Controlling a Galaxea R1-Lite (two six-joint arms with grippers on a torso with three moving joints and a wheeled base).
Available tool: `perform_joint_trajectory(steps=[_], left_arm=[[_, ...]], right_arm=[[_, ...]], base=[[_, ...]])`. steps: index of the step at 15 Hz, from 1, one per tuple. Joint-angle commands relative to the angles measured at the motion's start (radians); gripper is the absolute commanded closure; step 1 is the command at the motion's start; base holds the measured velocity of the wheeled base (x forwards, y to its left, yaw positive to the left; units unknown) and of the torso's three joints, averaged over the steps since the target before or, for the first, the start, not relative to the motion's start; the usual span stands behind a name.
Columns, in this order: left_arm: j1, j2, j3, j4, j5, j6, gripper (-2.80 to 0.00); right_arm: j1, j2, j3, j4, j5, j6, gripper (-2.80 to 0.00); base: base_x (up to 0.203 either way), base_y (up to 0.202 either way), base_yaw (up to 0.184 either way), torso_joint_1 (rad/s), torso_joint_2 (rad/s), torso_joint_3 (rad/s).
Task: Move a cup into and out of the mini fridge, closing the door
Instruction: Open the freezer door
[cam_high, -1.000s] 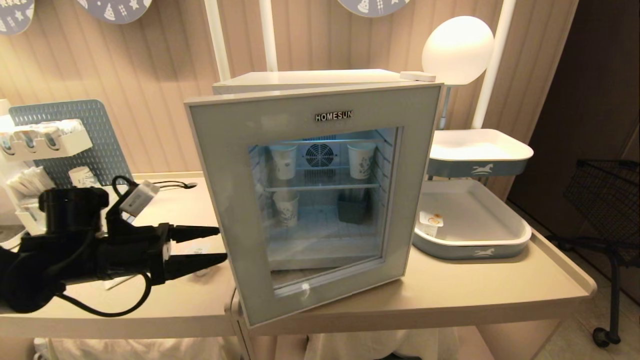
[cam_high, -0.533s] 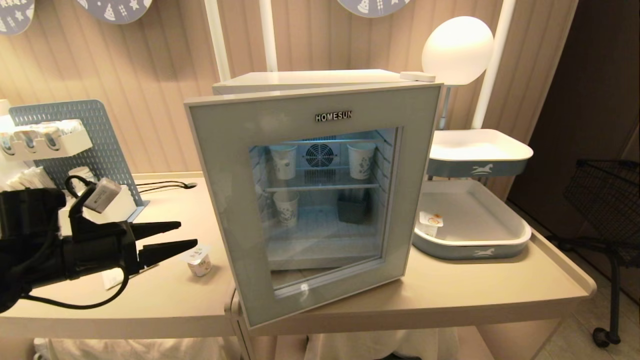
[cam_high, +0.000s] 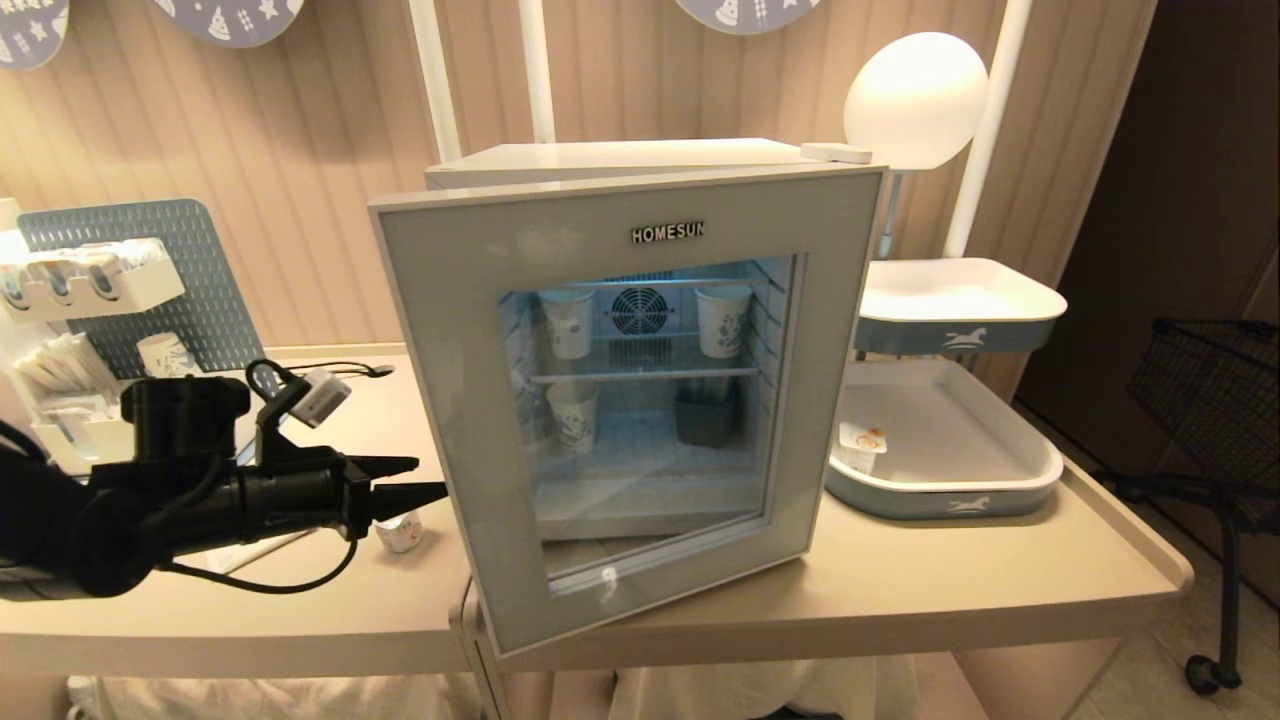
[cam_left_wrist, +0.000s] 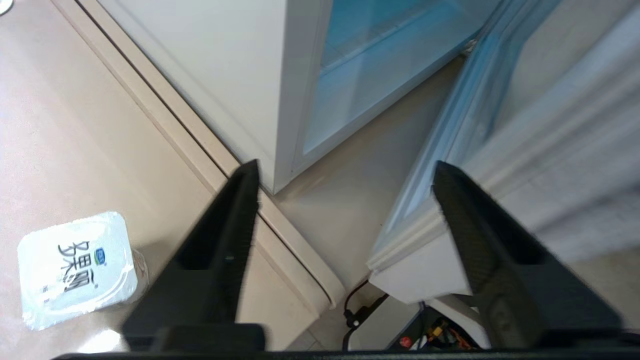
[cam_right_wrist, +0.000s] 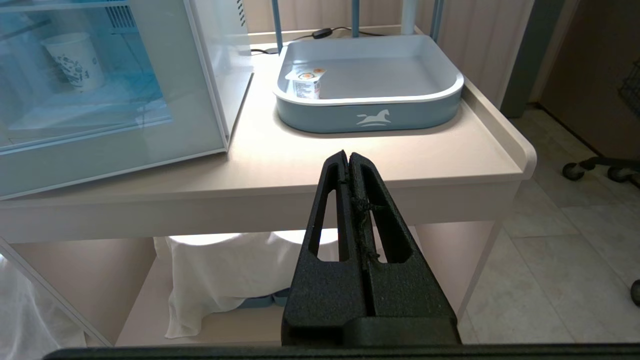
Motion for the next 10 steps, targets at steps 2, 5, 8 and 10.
perform_joint_trajectory(steps=[2,5,8,10], left_arm=[[-0.047,0.061,-0.033,-0.005,0.037,-0.022,0.00],[-0.094,0.077,-0.042,-0.012,0.039,-0.049,0.00],[-0.148,0.030,0.011,-0.066,0.023,-0.096,0.00],[-0.154,-0.028,0.037,-0.083,-0.068,-0.157,0.00]], right_arm=[[0.000,0.001,0.000,0.000,0.000,0.000,0.00],[0.000,0.001,0.000,0.000,0.000,0.000,0.00],[0.000,0.001,0.000,0.000,0.000,0.000,0.00],[0.000,0.001,0.000,0.000,0.000,0.000,0.00]], base=[[0.000,0.000,0.000,0.000,0.00,0.000],[0.000,0.000,0.000,0.000,0.00,0.000],[0.000,0.000,0.000,0.000,0.00,0.000],[0.000,0.000,0.000,0.000,0.00,0.000]])
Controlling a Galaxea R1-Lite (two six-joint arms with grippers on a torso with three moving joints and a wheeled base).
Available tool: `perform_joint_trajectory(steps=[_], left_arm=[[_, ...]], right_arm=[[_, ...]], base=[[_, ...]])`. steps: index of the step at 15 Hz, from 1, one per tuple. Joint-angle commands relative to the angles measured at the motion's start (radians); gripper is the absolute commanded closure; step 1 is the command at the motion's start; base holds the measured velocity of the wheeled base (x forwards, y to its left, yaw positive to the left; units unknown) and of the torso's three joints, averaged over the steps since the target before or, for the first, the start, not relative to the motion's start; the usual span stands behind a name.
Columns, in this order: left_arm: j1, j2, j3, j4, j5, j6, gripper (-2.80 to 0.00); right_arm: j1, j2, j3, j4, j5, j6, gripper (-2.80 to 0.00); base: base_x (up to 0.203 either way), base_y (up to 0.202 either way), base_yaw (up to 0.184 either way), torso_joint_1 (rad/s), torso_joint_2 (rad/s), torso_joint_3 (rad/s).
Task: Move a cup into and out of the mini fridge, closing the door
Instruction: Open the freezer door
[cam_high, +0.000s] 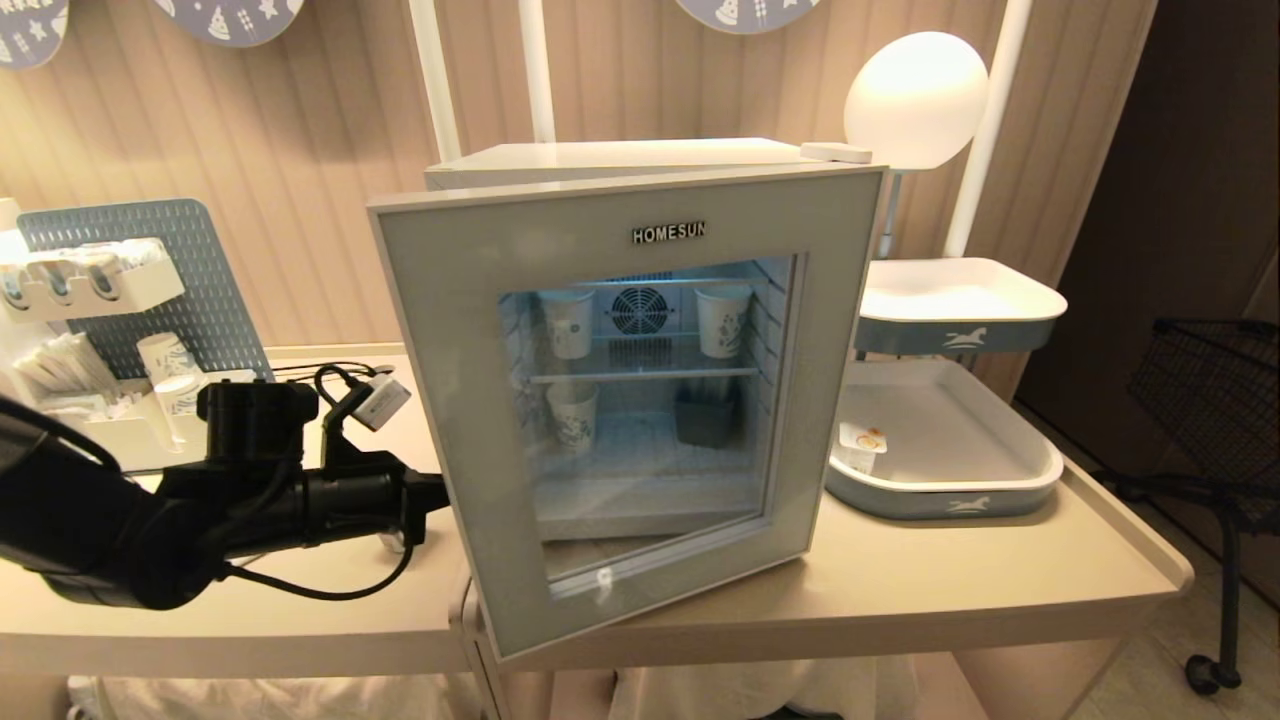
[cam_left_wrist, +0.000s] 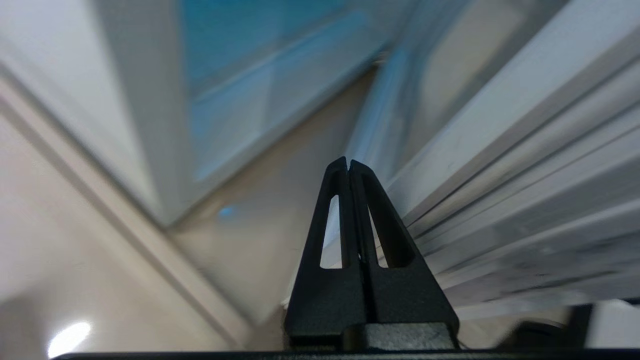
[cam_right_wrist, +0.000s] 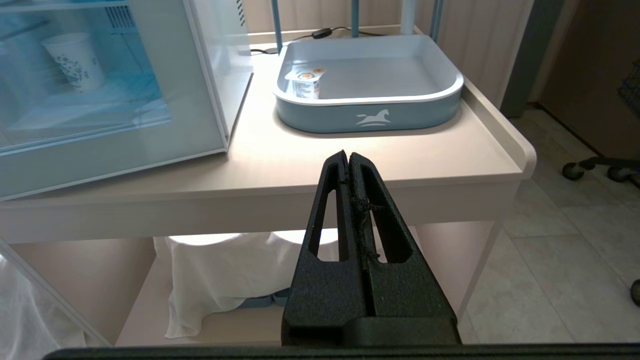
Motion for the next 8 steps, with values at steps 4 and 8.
perform_joint_trajectory(steps=[4,8], left_arm=[[-0.019,-0.153,0.076,0.003,-0.166,-0.033,0.00],[-0.139,-0.220,0.127,0.006,-0.201,-0.044,0.00]], right_arm=[[0.000,0.001,-0.001,0.000,0.001,0.000,0.00],[0.000,0.001,0.000,0.000,0.001,0.000,0.00]], base=[[0.000,0.000,0.000,0.000,0.00,0.000],[0.000,0.000,0.000,0.000,0.00,0.000]])
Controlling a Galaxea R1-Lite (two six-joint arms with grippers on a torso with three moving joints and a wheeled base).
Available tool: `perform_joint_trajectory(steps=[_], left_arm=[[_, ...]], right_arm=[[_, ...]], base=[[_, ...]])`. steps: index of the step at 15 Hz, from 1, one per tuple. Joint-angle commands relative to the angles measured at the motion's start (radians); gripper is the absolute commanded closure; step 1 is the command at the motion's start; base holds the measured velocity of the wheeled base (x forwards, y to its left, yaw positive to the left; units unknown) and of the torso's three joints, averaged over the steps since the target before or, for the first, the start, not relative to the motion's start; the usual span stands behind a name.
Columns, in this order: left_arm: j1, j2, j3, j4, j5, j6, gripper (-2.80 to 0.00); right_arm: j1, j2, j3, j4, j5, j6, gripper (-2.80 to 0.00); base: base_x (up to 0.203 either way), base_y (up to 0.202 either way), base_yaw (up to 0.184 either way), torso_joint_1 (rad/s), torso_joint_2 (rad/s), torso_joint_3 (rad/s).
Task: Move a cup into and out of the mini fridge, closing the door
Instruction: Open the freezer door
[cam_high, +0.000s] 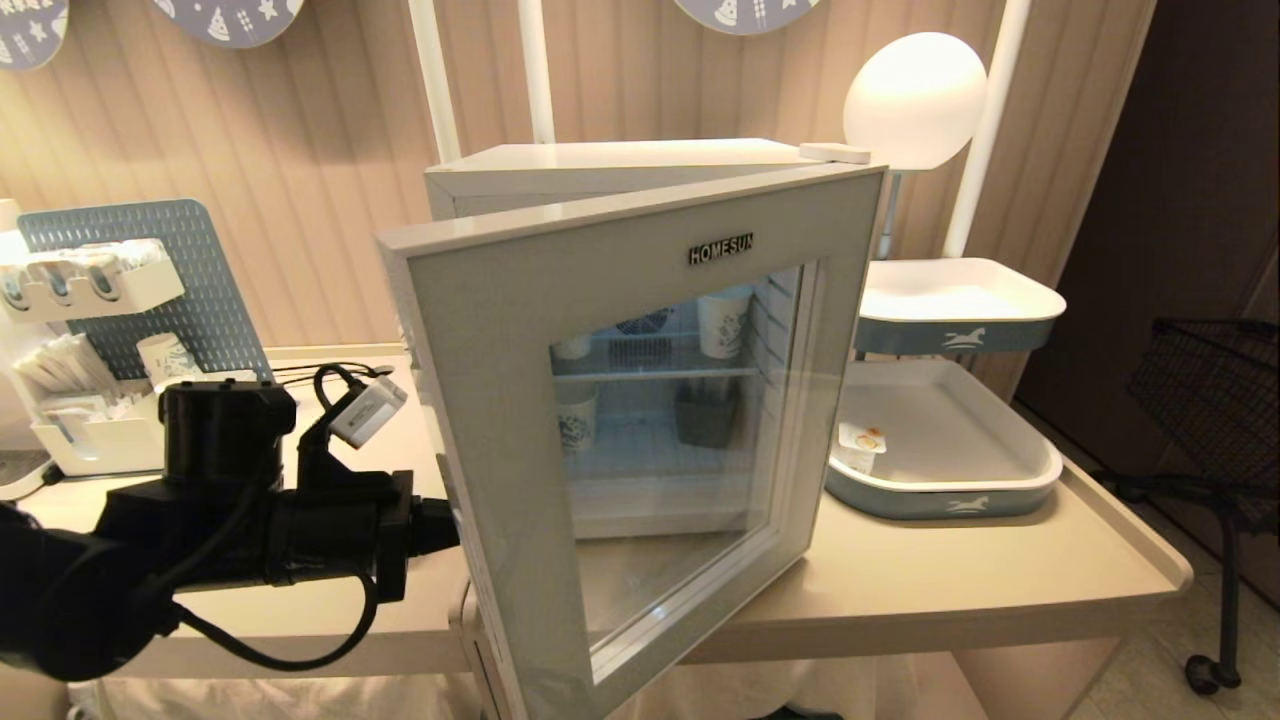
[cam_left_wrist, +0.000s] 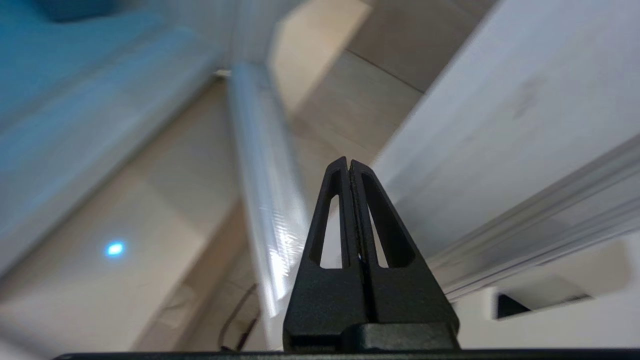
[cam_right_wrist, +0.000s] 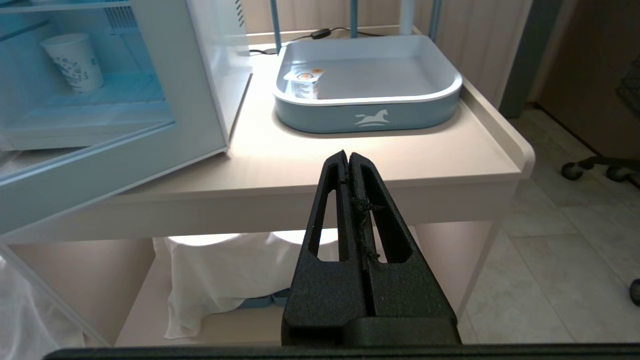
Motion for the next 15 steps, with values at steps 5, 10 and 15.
perform_joint_trajectory(steps=[5,10,15], left_arm=[[-0.252,-0.041,-0.001,-0.011,0.019,-0.054,0.00],[-0.429,-0.018,-0.029,-0.010,0.033,-0.057,0.00],[-0.654,0.039,-0.087,-0.013,0.145,-0.055,0.00]], right_arm=[[0.000,0.001,-0.001,0.000,0.000,0.000,0.00],[0.000,0.001,-0.001,0.000,0.000,-0.002,0.00],[0.000,0.001,-0.001,0.000,0.000,-0.002,0.00]], base=[[0.000,0.000,0.000,0.000,0.00,0.000],[0.000,0.000,0.000,0.000,0.00,0.000],[0.000,0.000,0.000,0.000,0.00,0.000]])
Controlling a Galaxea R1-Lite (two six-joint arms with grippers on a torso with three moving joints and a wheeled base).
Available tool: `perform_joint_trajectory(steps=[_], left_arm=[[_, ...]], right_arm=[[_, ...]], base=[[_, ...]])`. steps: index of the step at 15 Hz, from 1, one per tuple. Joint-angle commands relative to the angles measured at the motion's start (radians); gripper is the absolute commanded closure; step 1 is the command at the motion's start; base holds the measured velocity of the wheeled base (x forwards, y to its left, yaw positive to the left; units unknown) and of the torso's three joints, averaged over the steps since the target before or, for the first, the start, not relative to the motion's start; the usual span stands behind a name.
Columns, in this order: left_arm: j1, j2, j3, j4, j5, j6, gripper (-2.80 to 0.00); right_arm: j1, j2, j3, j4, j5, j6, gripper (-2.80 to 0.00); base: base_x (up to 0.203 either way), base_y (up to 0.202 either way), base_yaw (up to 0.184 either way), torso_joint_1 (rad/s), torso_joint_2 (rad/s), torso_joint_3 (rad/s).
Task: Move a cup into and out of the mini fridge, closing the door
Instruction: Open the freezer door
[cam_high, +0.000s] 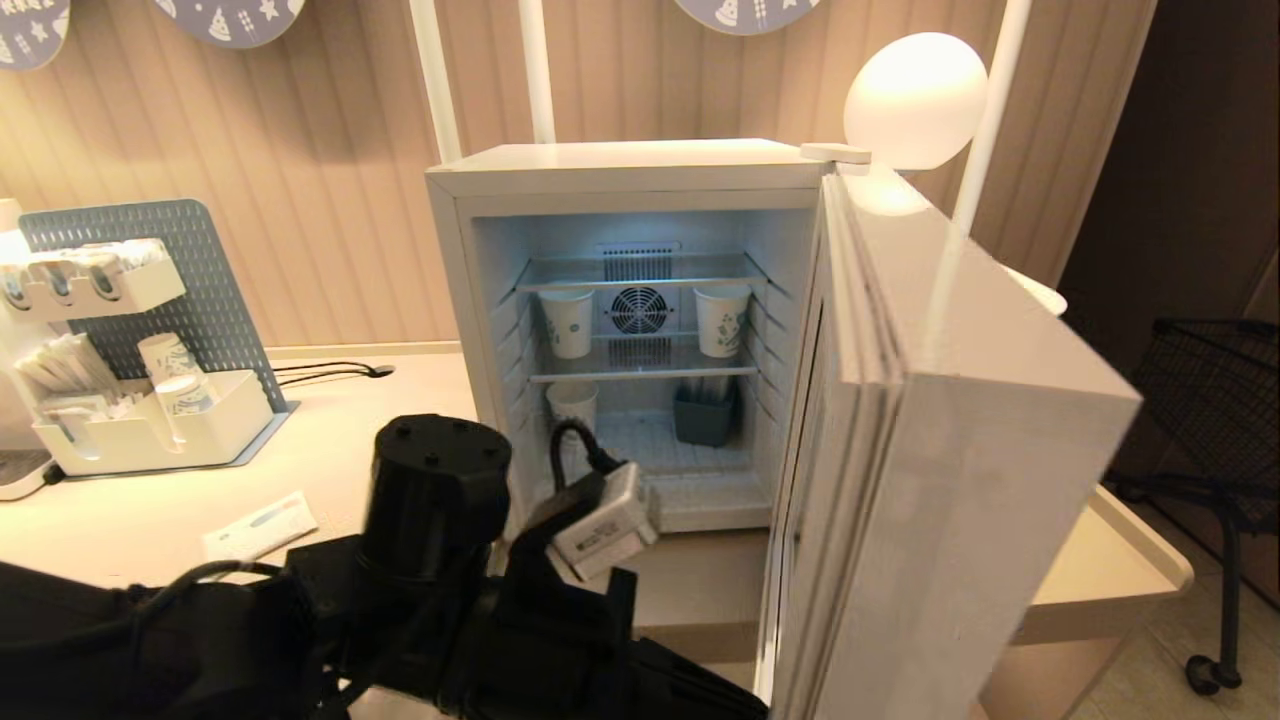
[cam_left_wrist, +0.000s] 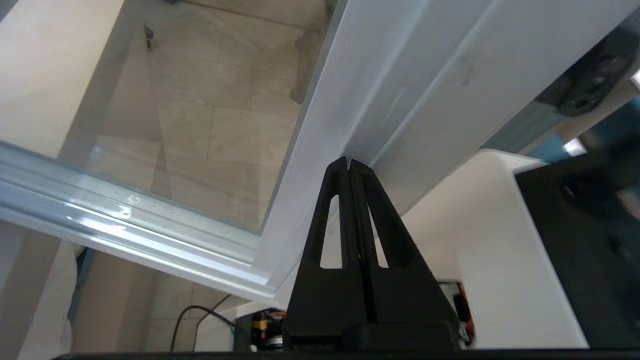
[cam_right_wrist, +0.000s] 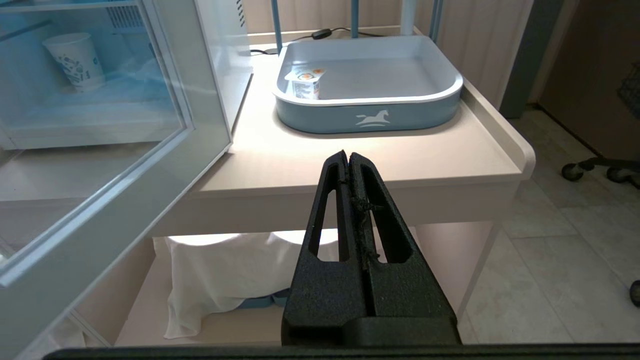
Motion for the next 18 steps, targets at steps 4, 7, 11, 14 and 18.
perform_joint_trajectory(steps=[4,7,11,14,18], left_arm=[[-0.176,0.037,-0.033,-0.003,0.083,0.004,0.00],[-0.271,0.030,-0.023,0.002,0.084,0.009,0.00],[-0.391,0.052,-0.053,0.004,0.089,0.011,0.00],[-0.467,0.064,-0.054,0.000,0.191,0.011,0.00],[-0.429,0.016,0.007,-0.008,0.298,0.034,0.00]], right_arm=[[0.000,0.001,0.000,0.003,0.000,-0.001,0.00],[0.000,0.001,0.000,0.003,0.000,-0.001,0.00],[0.000,0.001,0.000,0.003,0.000,0.000,0.00],[0.000,0.001,0.000,0.003,0.000,-0.002,0.00],[0.000,0.001,0.000,0.003,0.000,0.000,0.00]], base=[[0.000,0.000,0.000,0.000,0.00,0.000],[0.000,0.000,0.000,0.000,0.00,0.000],[0.000,0.000,0.000,0.000,0.00,0.000],[0.000,0.000,0.000,0.000,0.00,0.000],[0.000,0.000,0.000,0.000,0.00,0.000]])
